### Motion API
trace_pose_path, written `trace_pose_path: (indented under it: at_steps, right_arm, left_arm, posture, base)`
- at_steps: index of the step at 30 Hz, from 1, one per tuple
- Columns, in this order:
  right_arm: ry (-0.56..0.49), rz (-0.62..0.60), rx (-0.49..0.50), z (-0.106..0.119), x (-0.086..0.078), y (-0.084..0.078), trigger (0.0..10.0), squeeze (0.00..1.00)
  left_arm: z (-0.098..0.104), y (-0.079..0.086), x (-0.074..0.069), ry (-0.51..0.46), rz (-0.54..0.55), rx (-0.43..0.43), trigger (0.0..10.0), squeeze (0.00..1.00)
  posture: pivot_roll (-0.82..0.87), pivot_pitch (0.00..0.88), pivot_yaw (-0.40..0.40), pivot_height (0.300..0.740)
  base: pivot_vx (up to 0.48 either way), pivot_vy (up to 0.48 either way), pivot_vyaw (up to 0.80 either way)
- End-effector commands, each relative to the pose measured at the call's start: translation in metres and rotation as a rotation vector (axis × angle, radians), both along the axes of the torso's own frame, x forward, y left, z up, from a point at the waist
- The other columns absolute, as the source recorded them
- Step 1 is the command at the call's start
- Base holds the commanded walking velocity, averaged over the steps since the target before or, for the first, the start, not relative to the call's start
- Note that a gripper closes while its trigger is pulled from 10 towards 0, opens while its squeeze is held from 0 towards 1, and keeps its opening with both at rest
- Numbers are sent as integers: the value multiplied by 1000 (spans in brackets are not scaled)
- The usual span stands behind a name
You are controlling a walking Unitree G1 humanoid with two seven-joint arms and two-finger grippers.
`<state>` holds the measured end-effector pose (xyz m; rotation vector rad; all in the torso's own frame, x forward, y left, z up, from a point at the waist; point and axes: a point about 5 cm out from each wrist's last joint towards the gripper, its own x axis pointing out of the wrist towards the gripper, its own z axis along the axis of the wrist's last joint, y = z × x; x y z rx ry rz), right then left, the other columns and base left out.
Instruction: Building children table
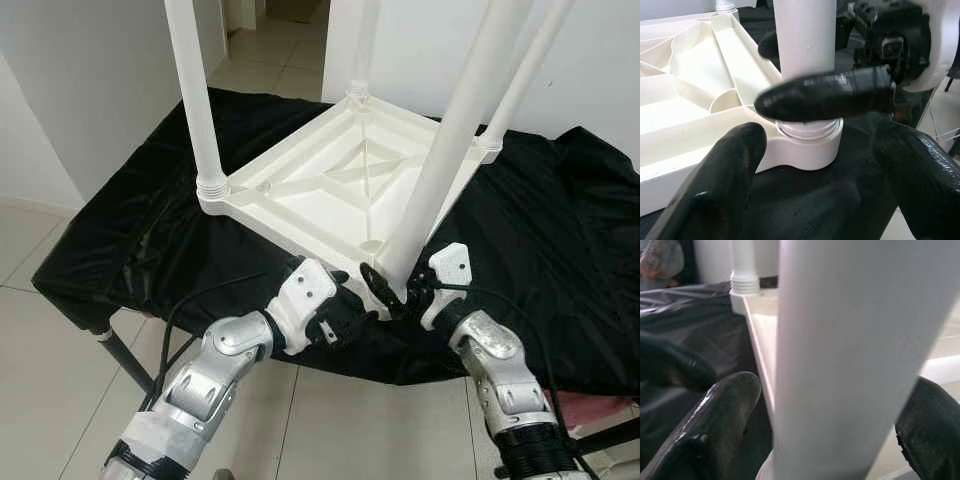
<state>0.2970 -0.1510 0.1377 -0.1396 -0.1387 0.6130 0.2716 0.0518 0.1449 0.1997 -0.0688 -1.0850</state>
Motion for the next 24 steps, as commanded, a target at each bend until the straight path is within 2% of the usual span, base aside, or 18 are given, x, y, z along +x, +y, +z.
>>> trace_pose_path:
  at_steps: [1, 2, 3, 4, 6, 7, 18, 19, 21, 22, 24]
  right_arm:
    - [16, 21, -17, -2, 2, -3, 10000, 0]
    - [22, 36, -37, -4, 4, -5, 10000, 0]
    - [37, 61, -61, -7, 6, -8, 5608, 0]
    - [54, 93, -82, -11, 8, -12, 1882, 0]
    - [59, 98, -82, -12, 8, -13, 1882, 0]
    - [61, 98, -78, -13, 9, -15, 0, 0]
    - [66, 100, -74, -17, 11, -19, 0, 0]
    - [62, 95, -72, -17, 11, -19, 980, 0]
    - [58, 97, -69, -17, 12, -20, 980, 0]
    - [60, 86, -64, -17, 13, -20, 10000, 0]
    - [58, 64, -49, -17, 14, -21, 10000, 0]
  left_arm:
    - [-2, -2, -3, 5, -75, 24, 10000, 0]
    - [-2, -1, -3, 2, -75, 28, 10000, 0]
    - [-2, 0, -2, 1, -74, 31, 10000, 0]
    - [-1, 1, -1, -1, -71, 35, 10000, 0]
    - [-1, 1, -1, -2, -70, 35, 10000, 0]
    - [-1, 2, -1, -3, -68, 35, 10000, 0]
    - [0, 3, 0, -6, -53, 33, 10000, 0]
    - [0, 4, 1, -6, -52, 31, 10000, 0]
    - [1, 4, 1, -6, -51, 30, 10000, 0]
    - [0, 4, 1, -7, -50, 30, 10000, 0]
    - [0, 3, 1, -6, -49, 28, 10000, 0]
  posture:
    - [-1, 28, -15, 740]
    - [0, 27, -15, 740]
    - [3, 27, -16, 740]
    - [6, 30, -16, 740]
    - [7, 29, -17, 740]
    - [10, 28, -19, 740]
    - [15, 28, -20, 740]
    - [15, 30, -20, 740]
    - [15, 30, -20, 740]
    - [13, 31, -22, 740]
    - [9, 33, -22, 740]
  base:
    - [0, 0, 0]
    - [0, 0, 0]
    - [0, 0, 0]
    - [0, 0, 0]
    - [0, 0, 0]
    - [0, 0, 0]
    - [0, 0, 0]
    - [0, 0, 0]
    - [0, 0, 0]
    - [0, 0, 0]
    - [0, 0, 0]
